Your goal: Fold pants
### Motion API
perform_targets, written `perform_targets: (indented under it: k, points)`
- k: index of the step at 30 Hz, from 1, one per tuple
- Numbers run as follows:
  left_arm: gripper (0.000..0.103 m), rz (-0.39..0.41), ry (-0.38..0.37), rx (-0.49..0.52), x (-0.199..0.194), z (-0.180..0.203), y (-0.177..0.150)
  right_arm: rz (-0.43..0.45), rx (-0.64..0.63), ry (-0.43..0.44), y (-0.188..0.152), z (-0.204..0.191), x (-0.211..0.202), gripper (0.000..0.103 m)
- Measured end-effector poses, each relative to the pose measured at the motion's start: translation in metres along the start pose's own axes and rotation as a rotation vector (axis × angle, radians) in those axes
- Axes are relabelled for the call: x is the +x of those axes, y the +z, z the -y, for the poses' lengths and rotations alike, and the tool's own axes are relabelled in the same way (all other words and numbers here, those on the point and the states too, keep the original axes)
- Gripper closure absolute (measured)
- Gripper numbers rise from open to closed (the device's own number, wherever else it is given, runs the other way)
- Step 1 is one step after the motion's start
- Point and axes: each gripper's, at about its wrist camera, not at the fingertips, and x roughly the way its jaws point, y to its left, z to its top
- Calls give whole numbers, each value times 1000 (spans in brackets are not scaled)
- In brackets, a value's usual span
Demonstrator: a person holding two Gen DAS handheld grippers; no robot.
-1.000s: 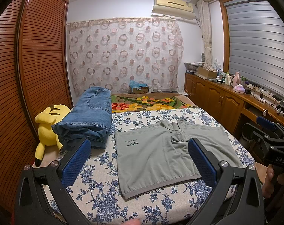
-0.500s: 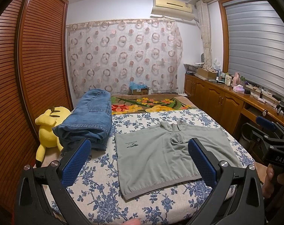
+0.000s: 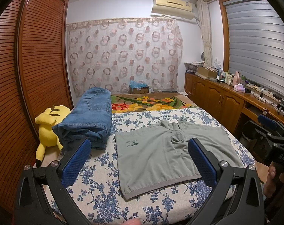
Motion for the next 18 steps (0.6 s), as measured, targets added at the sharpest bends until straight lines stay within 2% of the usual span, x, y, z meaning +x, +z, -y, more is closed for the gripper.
perform_targets:
  k: [10,18]
  points:
    - [0,-42,-2,-14,22,-7,-12,-17,15,-24,0,6,3,1]
    - [0,-23,12,15,37,-4,-18,-36,17,-43,-2,7,6,1]
